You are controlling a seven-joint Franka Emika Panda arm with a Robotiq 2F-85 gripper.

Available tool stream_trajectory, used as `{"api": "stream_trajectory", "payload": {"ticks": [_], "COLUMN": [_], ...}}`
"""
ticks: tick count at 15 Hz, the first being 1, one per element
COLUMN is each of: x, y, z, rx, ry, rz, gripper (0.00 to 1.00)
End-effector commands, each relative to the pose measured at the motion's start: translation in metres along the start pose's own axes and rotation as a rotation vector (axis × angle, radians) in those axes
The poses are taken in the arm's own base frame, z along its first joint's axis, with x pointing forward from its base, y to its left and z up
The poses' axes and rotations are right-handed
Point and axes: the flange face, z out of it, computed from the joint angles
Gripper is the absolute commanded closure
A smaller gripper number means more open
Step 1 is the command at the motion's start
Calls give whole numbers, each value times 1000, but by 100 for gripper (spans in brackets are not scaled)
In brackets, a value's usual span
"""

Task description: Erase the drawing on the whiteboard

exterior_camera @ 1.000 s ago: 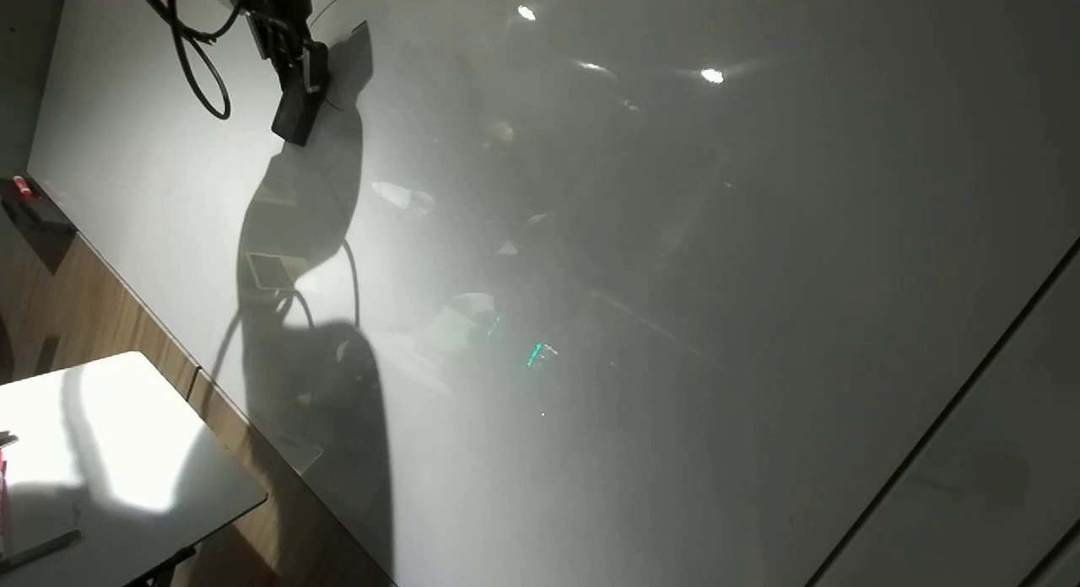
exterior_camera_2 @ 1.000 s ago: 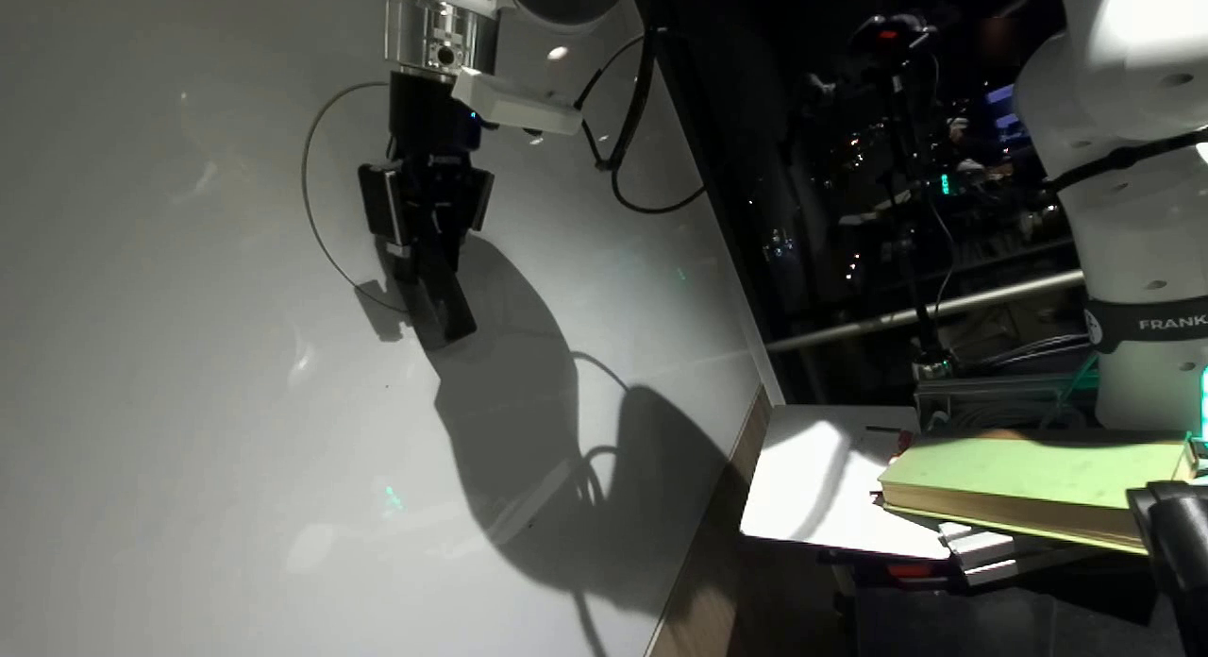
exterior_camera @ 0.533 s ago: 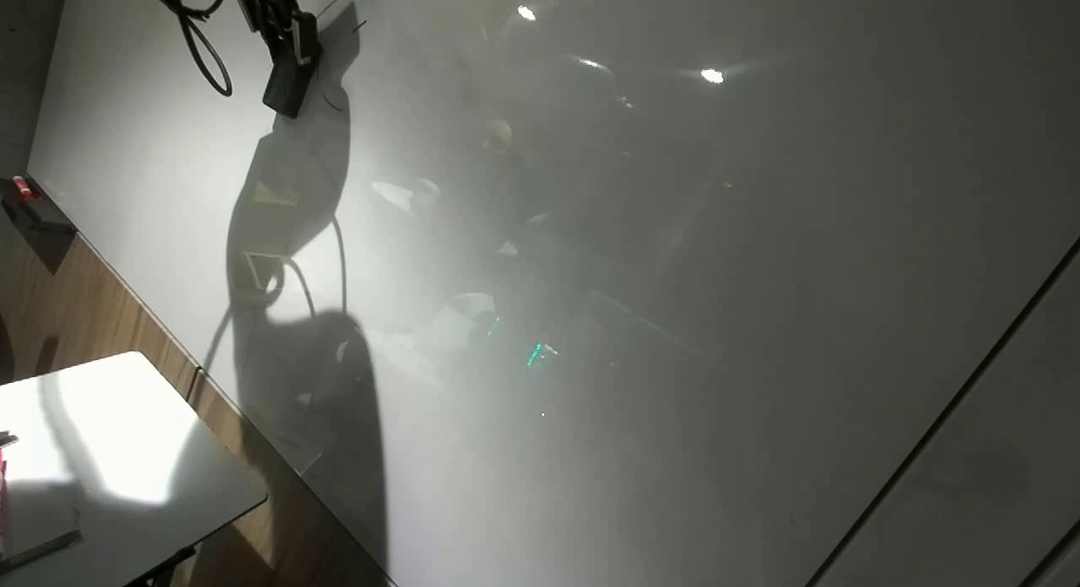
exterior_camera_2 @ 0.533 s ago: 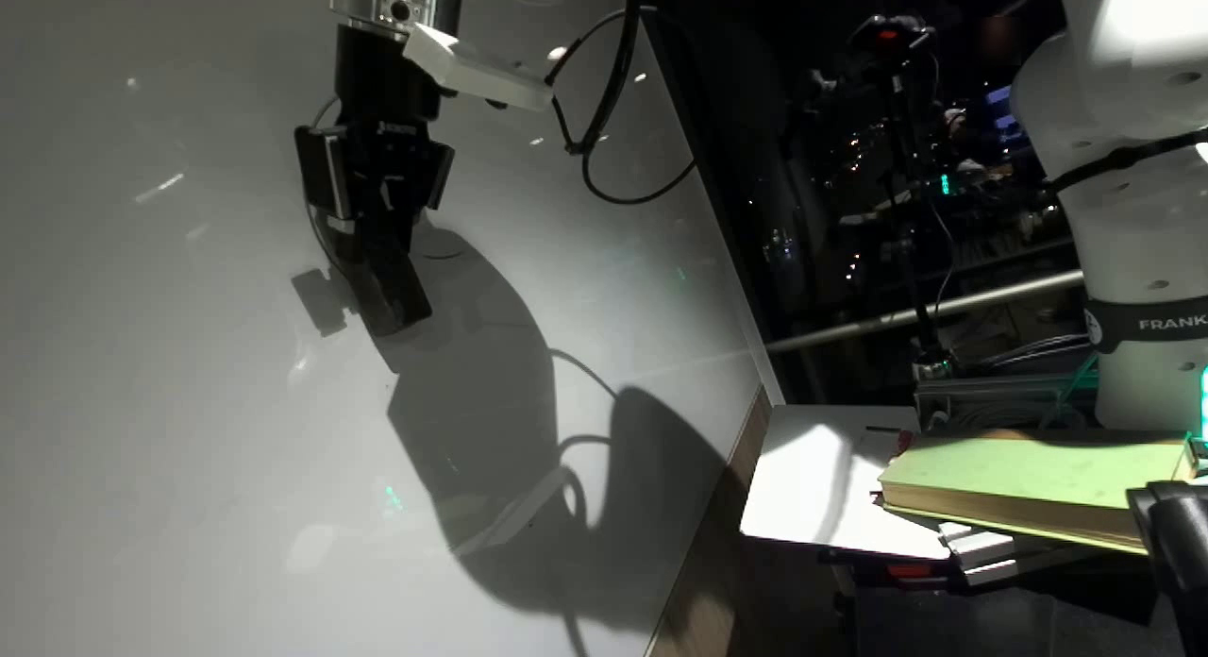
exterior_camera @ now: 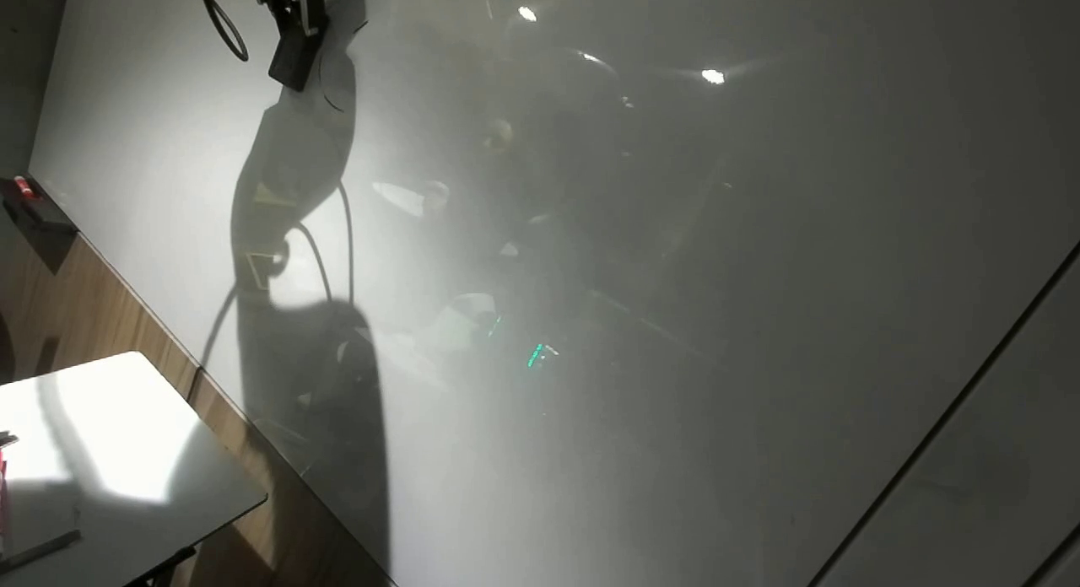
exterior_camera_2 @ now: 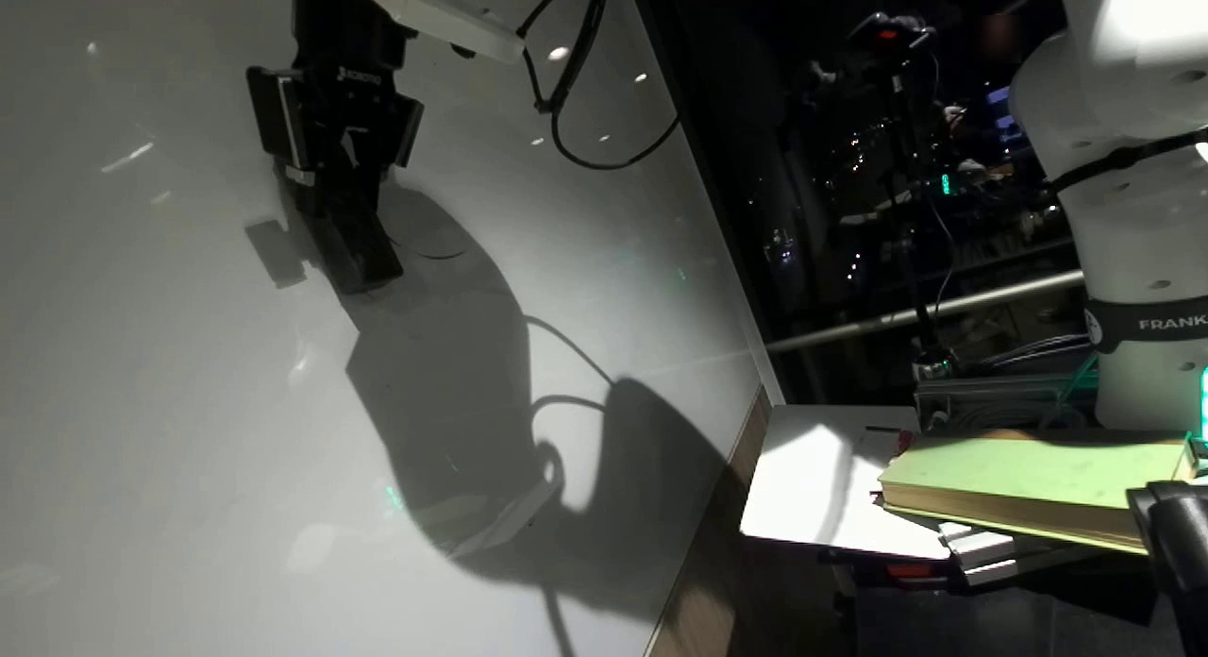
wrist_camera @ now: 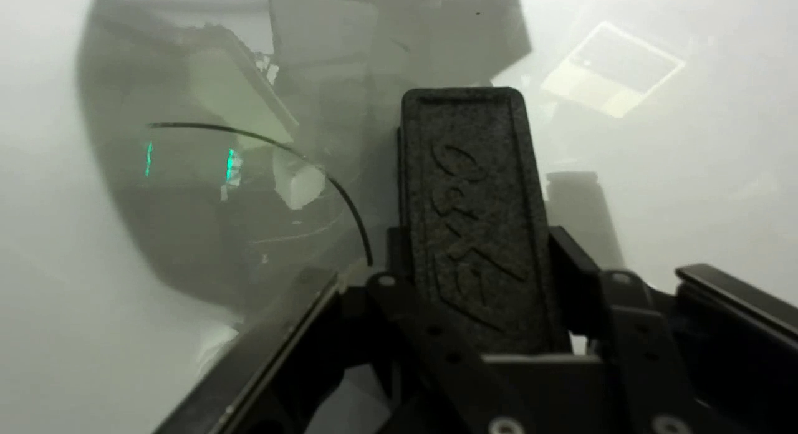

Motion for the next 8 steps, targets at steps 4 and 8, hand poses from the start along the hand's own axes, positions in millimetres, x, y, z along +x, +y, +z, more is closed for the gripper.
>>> {"api": "stream_trajectory", "payload": {"ticks": [4,8], "x": [67,56], "y": [41,26], "z": [-4,8], "rx": [-42,-34], "ry": [91,62], "rz": [35,31], "gripper": [70,70]}}
